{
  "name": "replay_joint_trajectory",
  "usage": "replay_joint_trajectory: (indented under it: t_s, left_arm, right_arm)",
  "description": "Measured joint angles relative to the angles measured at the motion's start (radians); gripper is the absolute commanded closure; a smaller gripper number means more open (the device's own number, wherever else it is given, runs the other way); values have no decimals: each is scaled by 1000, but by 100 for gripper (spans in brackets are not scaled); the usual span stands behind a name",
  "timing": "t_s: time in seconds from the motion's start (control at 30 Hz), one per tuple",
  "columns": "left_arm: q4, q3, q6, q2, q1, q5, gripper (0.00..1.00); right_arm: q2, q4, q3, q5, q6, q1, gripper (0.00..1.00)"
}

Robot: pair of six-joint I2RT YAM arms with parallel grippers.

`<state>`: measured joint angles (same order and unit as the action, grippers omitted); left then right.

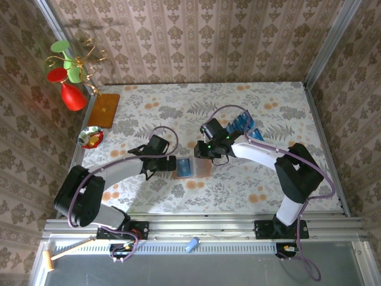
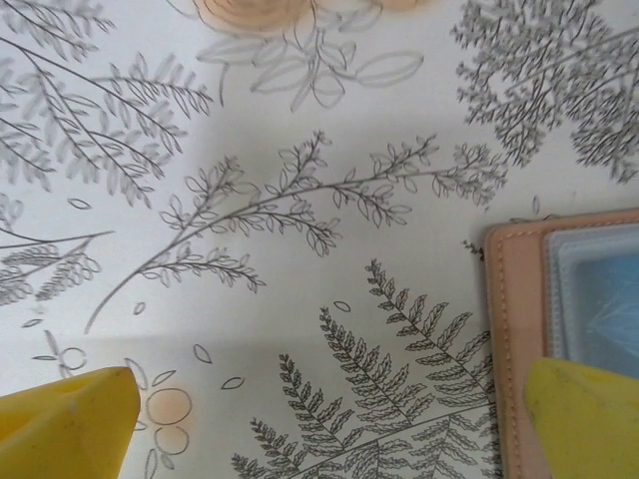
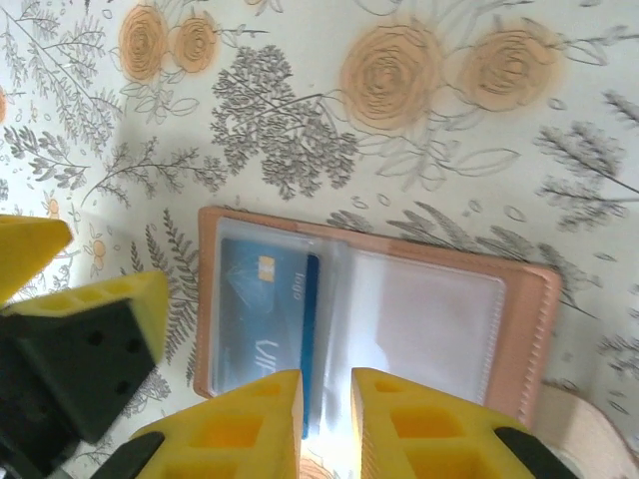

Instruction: Put the credit cards into the card holder

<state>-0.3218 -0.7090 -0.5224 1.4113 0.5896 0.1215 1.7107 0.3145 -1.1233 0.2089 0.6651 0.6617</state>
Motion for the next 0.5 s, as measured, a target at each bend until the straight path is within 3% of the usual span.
replay_joint_trajectory:
  t_s: [0.23, 0.5]
  left_arm:
    - [9, 1, 11, -95, -22, -60, 0]
    - [79, 32, 14, -105, -22, -148, 0]
  right_arm:
    - [-23, 0, 118, -15, 1, 0, 76]
    - [-23, -18, 161, -19, 17, 0, 89]
